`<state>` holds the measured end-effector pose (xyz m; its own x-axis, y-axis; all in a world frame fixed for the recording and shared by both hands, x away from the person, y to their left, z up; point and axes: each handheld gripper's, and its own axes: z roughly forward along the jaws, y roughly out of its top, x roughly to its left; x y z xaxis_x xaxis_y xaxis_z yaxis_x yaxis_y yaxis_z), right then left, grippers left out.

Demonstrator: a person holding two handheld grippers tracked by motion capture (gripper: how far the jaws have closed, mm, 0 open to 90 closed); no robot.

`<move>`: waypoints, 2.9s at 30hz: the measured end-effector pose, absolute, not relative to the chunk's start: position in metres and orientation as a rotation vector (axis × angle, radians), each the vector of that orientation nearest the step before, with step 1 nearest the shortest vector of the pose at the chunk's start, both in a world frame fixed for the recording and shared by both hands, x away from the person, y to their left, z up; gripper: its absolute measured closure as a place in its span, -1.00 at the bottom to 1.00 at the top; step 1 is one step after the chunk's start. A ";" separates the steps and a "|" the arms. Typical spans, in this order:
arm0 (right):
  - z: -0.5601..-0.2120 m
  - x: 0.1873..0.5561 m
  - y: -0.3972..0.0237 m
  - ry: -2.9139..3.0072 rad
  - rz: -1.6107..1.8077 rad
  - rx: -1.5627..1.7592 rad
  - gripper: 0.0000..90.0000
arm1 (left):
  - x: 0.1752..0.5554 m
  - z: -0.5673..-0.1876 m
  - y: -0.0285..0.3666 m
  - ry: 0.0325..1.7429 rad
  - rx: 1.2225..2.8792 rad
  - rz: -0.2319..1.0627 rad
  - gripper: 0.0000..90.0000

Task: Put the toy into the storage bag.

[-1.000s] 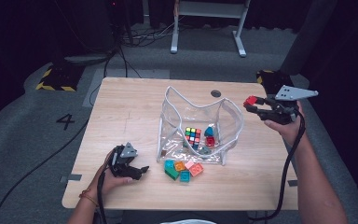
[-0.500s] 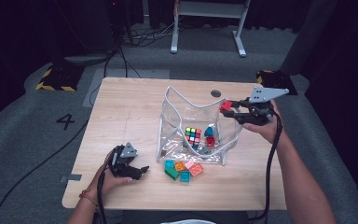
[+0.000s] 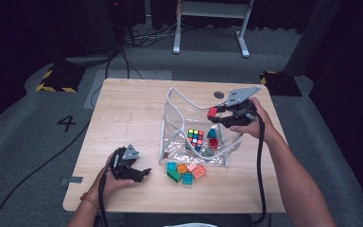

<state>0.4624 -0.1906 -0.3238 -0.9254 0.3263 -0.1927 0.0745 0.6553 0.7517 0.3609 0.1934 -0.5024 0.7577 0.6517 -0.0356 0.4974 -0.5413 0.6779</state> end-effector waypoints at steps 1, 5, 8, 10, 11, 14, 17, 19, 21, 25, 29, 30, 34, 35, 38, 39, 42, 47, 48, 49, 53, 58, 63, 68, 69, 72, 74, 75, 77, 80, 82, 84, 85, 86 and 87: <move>-0.325 0.465 -0.186 2.582 1.104 0.318 0.31 | 0.361 -0.502 0.193 0.855 2.259 0.288 -0.66; -0.328 0.471 -0.174 2.637 0.957 0.295 0.31 | 0.361 -0.502 0.193 0.856 2.258 0.289 -0.66; -0.329 0.474 -0.169 2.671 0.879 0.290 0.31 | 0.361 -0.502 0.193 0.855 2.259 0.288 -0.66; -0.330 0.477 -0.167 2.679 0.814 0.282 0.31 | 0.361 -0.502 0.193 0.855 2.259 0.288 -0.66; -0.332 0.480 -0.166 2.698 0.783 0.279 0.31 | 0.361 -0.502 0.193 0.856 2.259 0.288 -0.66; -0.334 0.483 -0.163 2.739 0.690 0.298 0.31 | 0.361 -0.502 0.193 0.856 2.258 0.288 -0.66; -0.341 0.489 -0.161 2.772 0.588 0.299 0.31 | 0.361 -0.502 0.194 0.853 2.260 0.289 -0.66; -0.343 0.492 -0.162 2.786 0.535 0.310 0.31 | 0.361 -0.502 0.193 0.856 2.259 0.288 -0.66; -0.343 0.493 -0.163 2.800 0.510 0.318 0.31 | 0.361 -0.502 0.193 0.856 2.259 0.288 -0.66; -0.345 0.493 -0.169 2.816 0.440 0.308 0.31 | 0.361 -0.502 0.194 0.856 2.259 0.288 -0.66; -0.343 0.493 -0.180 2.854 0.401 0.329 0.31 | 0.361 -0.502 0.193 0.856 2.258 0.288 -0.66; -0.343 0.493 -0.182 2.858 0.406 0.321 0.31 | 0.361 -0.502 0.193 0.856 2.258 0.288 -0.66; -0.342 0.491 -0.186 2.863 0.380 0.316 0.31 | 0.361 -0.502 0.194 0.857 2.259 0.289 -0.66; -0.343 0.491 -0.186 2.864 0.372 0.323 0.31 | 0.361 -0.502 0.194 0.857 2.259 0.289 -0.66; -0.342 0.489 -0.186 2.871 0.378 0.337 0.25 | 0.361 -0.502 0.193 0.857 2.259 0.290 -0.66; -0.342 0.489 -0.186 2.863 0.389 0.319 0.20 | 0.361 -0.502 0.193 0.858 2.258 0.297 -0.66; -0.341 0.487 -0.188 2.855 0.444 0.314 0.09 | 0.361 -0.502 0.193 0.858 2.258 0.296 -0.66; -0.337 0.480 -0.200 2.814 0.620 0.318 -0.02 | 0.361 -0.502 0.194 0.857 2.259 0.300 -0.66; -0.335 0.477 -0.204 2.787 0.668 0.302 -0.07 | 0.362 -0.502 0.194 0.853 2.261 0.301 -0.66; -0.334 0.474 -0.207 2.773 0.704 0.320 -0.12 | 0.361 -0.502 0.194 0.856 2.259 0.300 -0.66; -0.325 0.461 -0.222 2.668 0.856 0.338 -0.21 | 0.361 -0.502 0.194 0.853 2.261 0.301 -0.66; -0.316 0.448 -0.240 2.540 1.030 0.398 -0.28 | 0.361 -0.502 0.194 0.856 2.259 0.301 -0.66; -0.311 0.432 -0.261 2.438 1.118 0.445 -0.31 | 0.361 -0.502 0.194 0.854 2.261 0.300 -0.66; -0.313 0.420 -0.279 2.377 1.176 0.482 -0.33 | 0.361 -0.502 0.193 0.857 2.259 0.300 -0.66; -0.315 0.417 -0.282 2.367 1.183 0.492 -0.33 | 0.361 -0.502 0.193 0.857 2.259 0.300 -0.66; -0.323 0.408 -0.290 2.346 1.199 0.507 -0.34 | 0.361 -0.502 0.194 0.855 2.260 0.301 -0.66; -0.330 0.401 -0.296 2.337 1.224 0.523 -0.35 | 0.361 -0.502 0.194 0.855 2.260 0.301 -0.66; -0.335 0.398 -0.299 2.326 1.242 0.542 -0.35 | 0.361 -0.502 0.194 0.854 2.261 0.301 -0.66; -0.344 0.393 -0.304 2.305 1.247 0.564 -0.37 | 0.361 -0.502 0.193 0.857 2.259 0.300 -0.66; -0.356 0.389 -0.311 2.302 1.293 0.587 -0.37 | 0.361 -0.502 0.194 0.854 2.260 0.301 -0.66; -0.366 0.386 -0.315 2.305 1.312 0.604 -0.37 | 0.361 -0.502 0.194 0.856 2.259 0.301 -0.66; -0.378 0.384 -0.316 2.322 1.303 0.609 -0.36 | 0.361 -0.502 0.193 0.857 2.259 0.300 -0.66; -0.383 0.383 -0.315 2.327 1.307 0.621 -0.36 | 0.361 -0.502 0.193 0.856 2.259 0.301 -0.66; -0.389 0.382 -0.315 2.344 1.303 0.622 -0.35 | 0.361 -0.502 0.193 0.856 2.259 0.299 -0.66; -0.395 0.381 -0.313 2.357 1.300 0.626 -0.35 | 0.361 -0.502 0.194 0.855 2.261 0.301 -0.66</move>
<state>0.3812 -0.3133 -0.3951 -0.8305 0.5462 -0.1092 0.1991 0.4741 0.8577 0.3613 0.1936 -0.5022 0.7561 0.6539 -0.0259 0.4937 -0.5440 0.6784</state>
